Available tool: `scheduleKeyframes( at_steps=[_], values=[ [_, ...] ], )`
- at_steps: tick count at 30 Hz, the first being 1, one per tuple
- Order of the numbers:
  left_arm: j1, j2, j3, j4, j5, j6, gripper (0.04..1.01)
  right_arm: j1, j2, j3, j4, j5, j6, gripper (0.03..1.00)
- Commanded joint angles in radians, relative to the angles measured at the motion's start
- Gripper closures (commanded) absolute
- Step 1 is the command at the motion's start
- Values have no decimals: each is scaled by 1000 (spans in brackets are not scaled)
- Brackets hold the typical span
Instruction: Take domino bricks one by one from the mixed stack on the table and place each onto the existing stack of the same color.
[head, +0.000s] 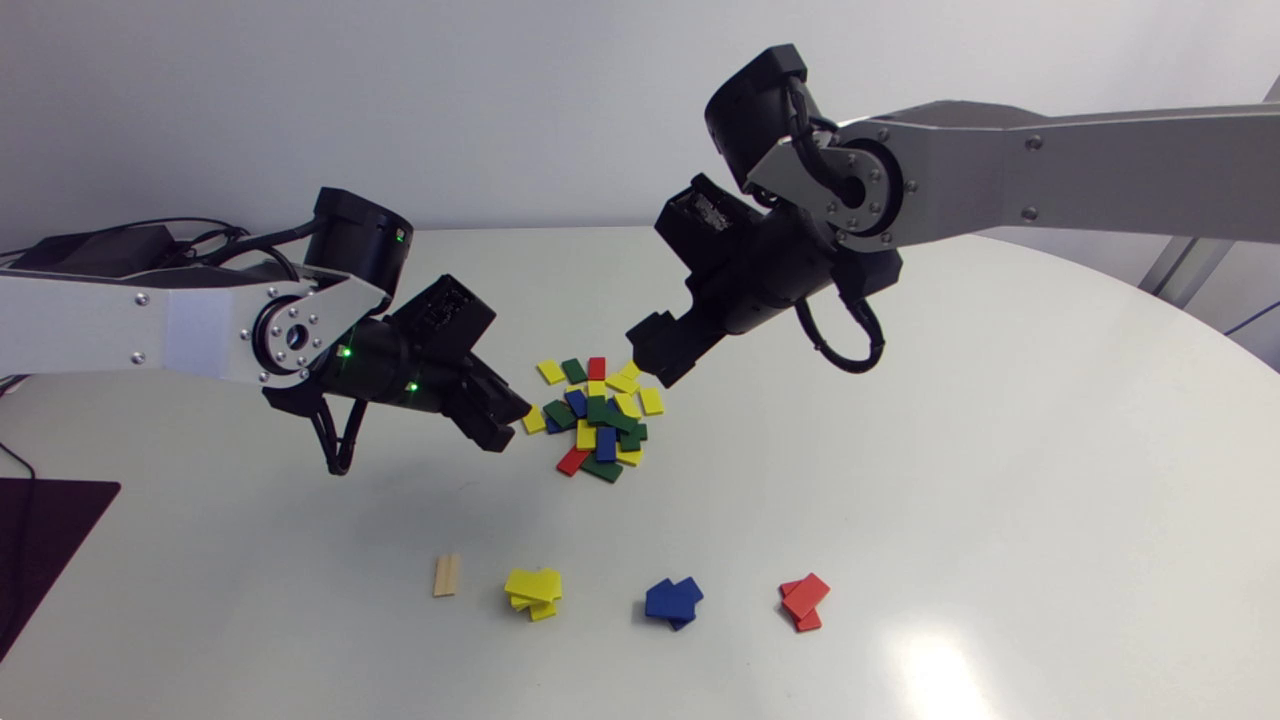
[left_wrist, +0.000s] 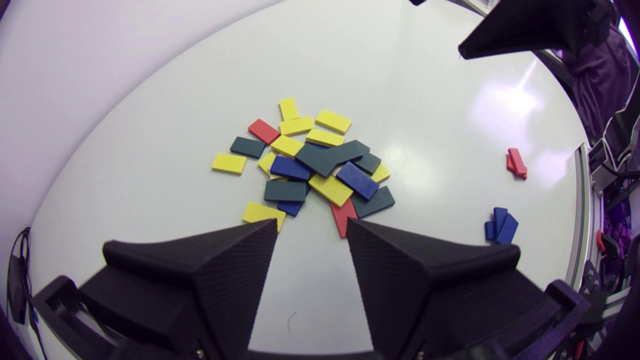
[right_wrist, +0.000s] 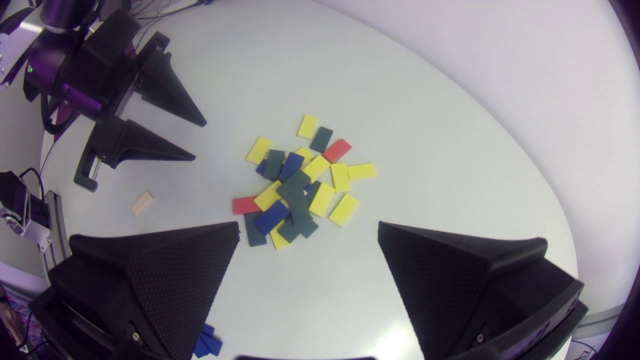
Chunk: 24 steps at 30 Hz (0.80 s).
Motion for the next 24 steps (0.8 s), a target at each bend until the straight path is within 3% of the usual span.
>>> scheduleKeyframes(
  at_steps=[1, 8, 24],
  values=[
    [1, -18, 3, 1, 3, 16, 74, 7, -30, -30, 6, -3, 17, 62],
    [13, -8, 18, -3, 6, 25, 52, 10, -71, -88, 50, 3, 18, 62],
    [13, 33, 70, -16, 9, 26, 52, -7, -102, -107, 60, 5, 5, 62]
  ],
)
